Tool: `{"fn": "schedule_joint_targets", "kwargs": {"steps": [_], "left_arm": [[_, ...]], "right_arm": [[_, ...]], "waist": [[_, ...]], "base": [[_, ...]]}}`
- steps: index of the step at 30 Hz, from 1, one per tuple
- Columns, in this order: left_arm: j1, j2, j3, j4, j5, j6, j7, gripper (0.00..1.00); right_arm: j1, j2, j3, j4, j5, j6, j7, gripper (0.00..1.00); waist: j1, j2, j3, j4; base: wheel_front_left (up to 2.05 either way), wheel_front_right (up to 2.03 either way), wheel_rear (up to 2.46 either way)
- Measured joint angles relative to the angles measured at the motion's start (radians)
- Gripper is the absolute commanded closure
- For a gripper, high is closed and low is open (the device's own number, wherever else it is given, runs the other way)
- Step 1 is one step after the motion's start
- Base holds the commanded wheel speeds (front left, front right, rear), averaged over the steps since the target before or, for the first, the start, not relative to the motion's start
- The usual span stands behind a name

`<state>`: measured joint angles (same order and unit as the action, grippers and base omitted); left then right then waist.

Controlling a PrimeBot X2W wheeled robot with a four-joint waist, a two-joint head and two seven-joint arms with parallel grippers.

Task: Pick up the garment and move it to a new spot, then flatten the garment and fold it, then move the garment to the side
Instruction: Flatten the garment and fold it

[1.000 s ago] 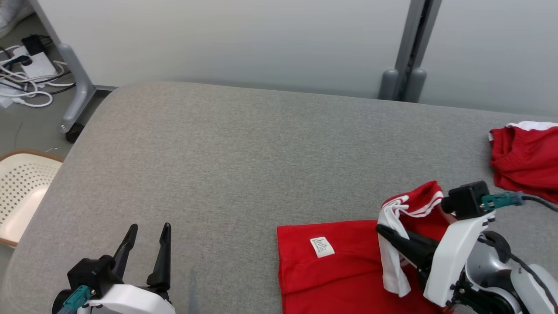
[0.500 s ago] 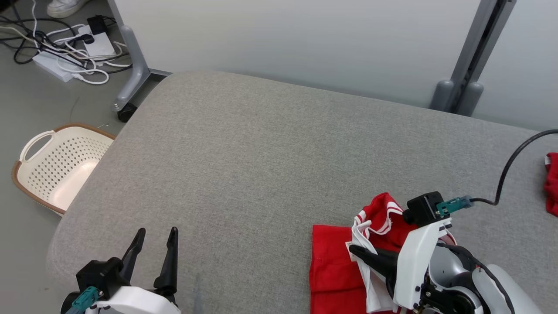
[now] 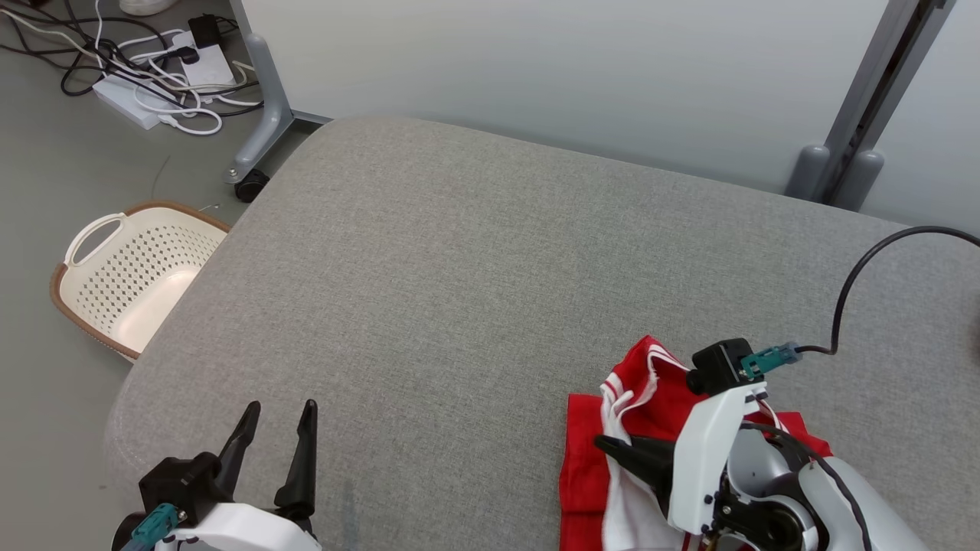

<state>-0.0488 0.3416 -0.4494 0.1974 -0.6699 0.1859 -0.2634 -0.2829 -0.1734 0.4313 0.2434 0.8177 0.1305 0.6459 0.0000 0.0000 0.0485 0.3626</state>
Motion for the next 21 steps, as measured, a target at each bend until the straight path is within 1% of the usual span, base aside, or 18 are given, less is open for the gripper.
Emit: {"fn": "schedule_joint_targets", "kwargs": {"steps": [4,8,12,15,17,21], "left_arm": [[0.000,0.001,0.006,0.001,0.000,0.000,0.000,0.00],[0.000,0.002,0.008,0.000,0.001,0.000,0.000,0.00],[0.001,0.011,0.012,-0.004,0.002,0.002,0.000,0.00],[0.002,0.017,0.014,-0.008,0.001,0.004,0.000,0.00],[0.004,0.019,0.014,-0.012,0.001,0.006,0.000,0.00],[0.006,0.023,0.018,-0.020,0.001,0.009,0.001,0.00]], "right_arm": [[-0.010,0.011,0.022,-0.007,0.031,0.000,-0.007,0.00],[-0.016,0.011,0.030,-0.043,0.059,0.000,-0.022,0.00],[-0.020,0.010,0.034,-0.135,0.115,0.000,-0.051,0.00],[-0.022,0.010,0.015,-0.219,0.171,0.000,-0.091,0.00],[-0.024,0.004,-0.018,-0.272,0.195,0.000,-0.128,0.00],[-0.022,-0.047,-0.094,-0.328,0.179,0.000,-0.188,0.00]], "waist": [[0.0000,0.0000,-0.002,-0.013],[0.0000,0.0000,-0.008,-0.029],[0.0000,0.0000,-0.017,-0.055],[0.0000,0.0000,-0.024,-0.080],[0.0000,0.0000,-0.029,-0.096],[0.0000,0.0000,-0.038,-0.130]], "base": [[0.00,0.00,0.00],[0.00,0.00,0.00],[0.00,0.00,0.00],[0.00,0.00,0.00],[0.00,0.00,0.00],[0.00,0.00,0.00]]}}
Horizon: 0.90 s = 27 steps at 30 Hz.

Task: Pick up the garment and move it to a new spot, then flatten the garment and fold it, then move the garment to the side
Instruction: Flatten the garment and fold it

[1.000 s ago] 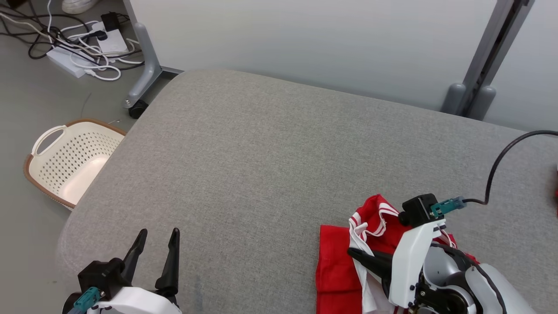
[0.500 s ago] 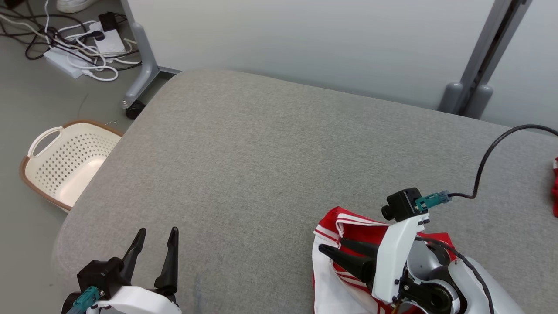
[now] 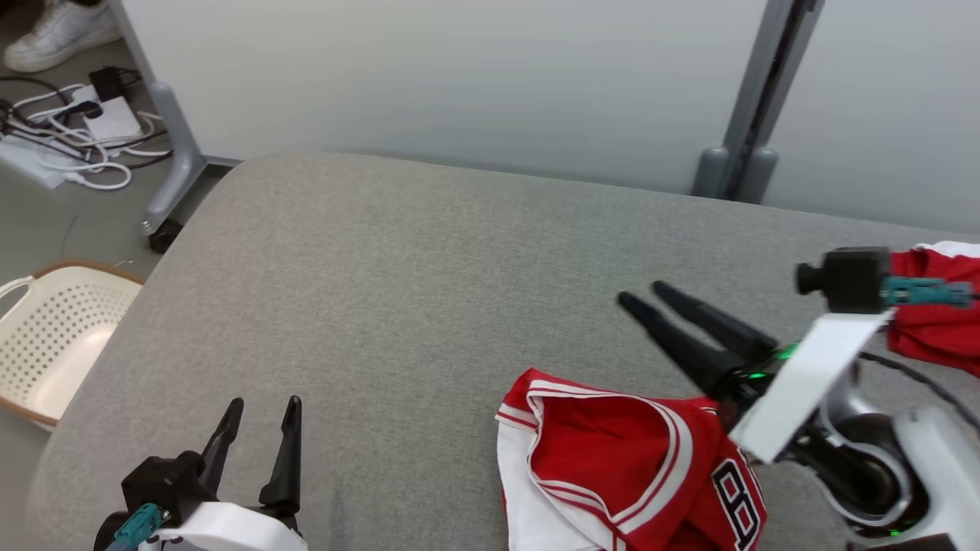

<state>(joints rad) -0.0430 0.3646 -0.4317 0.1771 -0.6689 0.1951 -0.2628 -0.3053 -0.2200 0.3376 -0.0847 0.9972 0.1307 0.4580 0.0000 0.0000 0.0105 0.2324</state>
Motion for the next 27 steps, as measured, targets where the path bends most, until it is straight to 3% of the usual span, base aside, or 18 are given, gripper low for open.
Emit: {"fn": "schedule_joint_targets", "kwargs": {"steps": [9,16,27], "left_arm": [[0.015,0.002,0.003,-0.009,-0.002,0.006,0.002,0.00],[0.014,-0.003,0.006,-0.018,-0.001,0.008,0.001,0.00],[0.002,-0.006,0.008,-0.013,0.001,0.002,0.001,0.00]], "right_arm": [[0.077,-0.094,-0.184,0.010,-0.158,0.000,-0.105,0.00],[0.166,-0.080,-0.254,0.050,-0.292,0.000,-0.152,0.00],[0.183,-0.057,-0.260,0.090,-0.370,0.000,-0.138,0.00]], "waist": [[0.0000,0.0000,-0.011,-0.071],[0.0000,0.0001,-0.003,-0.102],[0.0000,0.0000,0.006,-0.104]], "base": [[0.00,0.00,0.00],[0.00,0.00,0.00],[0.00,0.00,0.00]]}}
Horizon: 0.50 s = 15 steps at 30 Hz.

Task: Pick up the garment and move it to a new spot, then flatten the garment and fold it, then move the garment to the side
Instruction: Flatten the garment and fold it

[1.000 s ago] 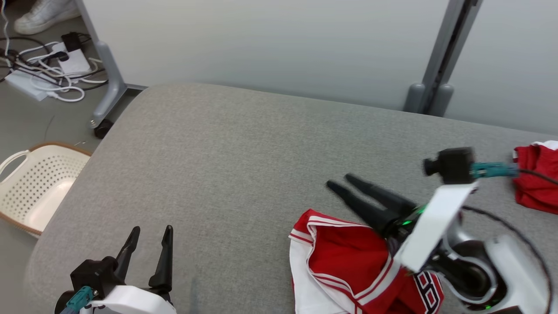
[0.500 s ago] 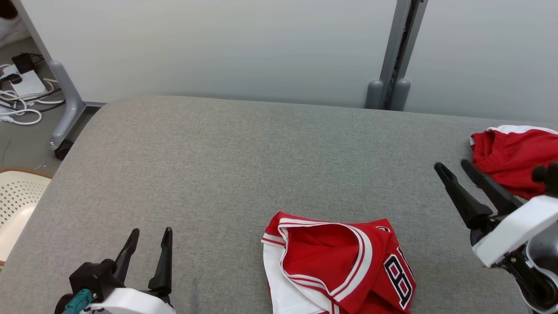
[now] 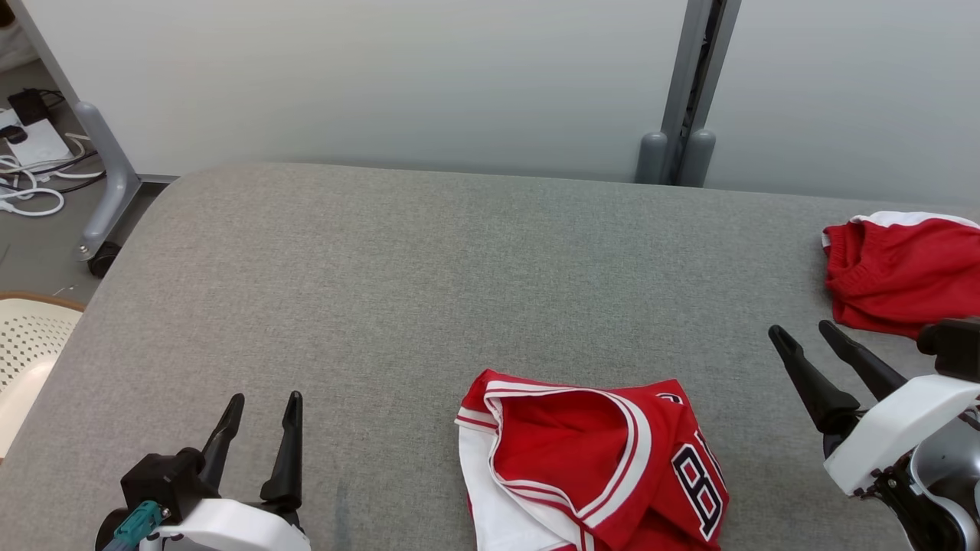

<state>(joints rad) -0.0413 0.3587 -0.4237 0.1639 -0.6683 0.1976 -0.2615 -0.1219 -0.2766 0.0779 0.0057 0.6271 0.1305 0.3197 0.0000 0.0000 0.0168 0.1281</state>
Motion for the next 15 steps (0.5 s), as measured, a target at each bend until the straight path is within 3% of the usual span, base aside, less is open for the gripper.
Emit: {"fn": "schedule_joint_targets", "kwargs": {"steps": [1,2,3,4,5,15], "left_arm": [[0.000,0.000,0.000,0.001,0.000,0.000,0.000,0.00],[0.000,-0.001,0.000,0.002,0.000,-0.002,0.000,0.00],[0.000,-0.002,0.000,0.002,0.000,-0.003,0.000,0.00],[0.000,-0.002,0.000,0.003,0.000,-0.003,0.000,0.00],[0.000,-0.003,0.001,0.004,0.000,-0.003,0.000,0.00],[0.000,-0.013,0.001,0.008,0.003,-0.009,0.000,0.00]], "right_arm": [[0.000,0.000,-0.001,0.004,-0.005,0.000,0.000,0.00],[0.001,0.000,-0.001,0.007,-0.010,0.000,0.000,0.11],[0.003,0.000,0.001,0.010,-0.014,0.000,0.001,0.58],[0.005,-0.001,0.005,0.013,-0.023,0.000,0.005,0.91],[0.008,-0.006,0.016,0.017,-0.035,0.000,0.010,1.00],[0.026,0.013,0.114,0.135,-0.069,0.000,0.050,1.00]], "waist": [[0.0000,0.0000,-0.001,0.003],[0.0000,0.0000,-0.002,0.006],[0.0000,0.0000,-0.003,0.009],[0.0000,0.0000,-0.004,0.012],[0.0000,0.0000,-0.005,0.015],[0.0000,0.0000,0.000,0.044]], "base": [[0.00,0.00,0.00],[0.00,0.00,0.00],[0.00,0.00,0.00],[0.00,0.00,0.00],[0.00,0.00,0.00],[0.00,0.00,0.00]]}}
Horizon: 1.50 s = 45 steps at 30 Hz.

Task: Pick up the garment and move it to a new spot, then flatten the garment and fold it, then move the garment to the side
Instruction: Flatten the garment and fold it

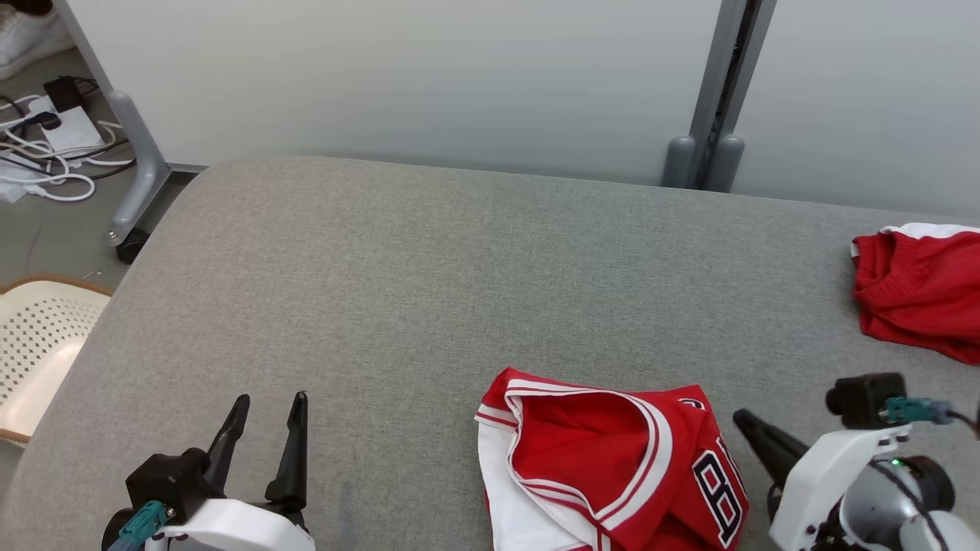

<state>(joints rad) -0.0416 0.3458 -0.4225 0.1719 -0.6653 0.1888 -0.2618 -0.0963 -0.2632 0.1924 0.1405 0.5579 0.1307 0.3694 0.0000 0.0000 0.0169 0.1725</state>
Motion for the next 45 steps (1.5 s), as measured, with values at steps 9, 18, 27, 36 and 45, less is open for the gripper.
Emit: {"fn": "schedule_joint_targets", "kwargs": {"steps": [9,18,27,36,45], "left_arm": [[-0.007,-0.001,-0.002,0.005,0.004,-0.003,-0.001,0.00],[-0.014,-0.005,-0.012,0.015,0.004,-0.007,-0.001,0.00],[-0.011,-0.005,-0.012,0.017,0.004,-0.007,-0.001,0.00],[-0.008,-0.006,-0.002,0.011,0.004,-0.003,-0.001,0.00],[-0.008,-0.007,0.001,0.009,0.005,-0.003,-0.001,0.00]], "right_arm": [[-0.031,0.045,0.124,0.142,0.017,0.000,-0.027,1.00],[-0.121,0.046,0.340,0.262,0.043,0.000,-0.085,1.00],[-0.166,0.015,0.440,0.323,0.087,0.000,-0.136,1.00],[-0.210,-0.040,0.397,0.383,0.105,0.000,-0.198,1.00],[-0.221,-0.080,0.317,0.400,0.122,0.000,-0.259,0.76]], "waist": [[0.0001,0.0000,0.013,0.037],[0.0000,0.0000,0.021,0.079],[0.0000,0.0000,0.016,0.091],[0.0000,0.0000,0.020,0.056],[0.0000,0.0000,0.022,0.015]], "base": [[0.00,0.00,0.00],[0.00,0.00,0.00],[0.00,0.00,0.00],[0.00,0.00,0.00],[0.00,0.00,0.00]]}}
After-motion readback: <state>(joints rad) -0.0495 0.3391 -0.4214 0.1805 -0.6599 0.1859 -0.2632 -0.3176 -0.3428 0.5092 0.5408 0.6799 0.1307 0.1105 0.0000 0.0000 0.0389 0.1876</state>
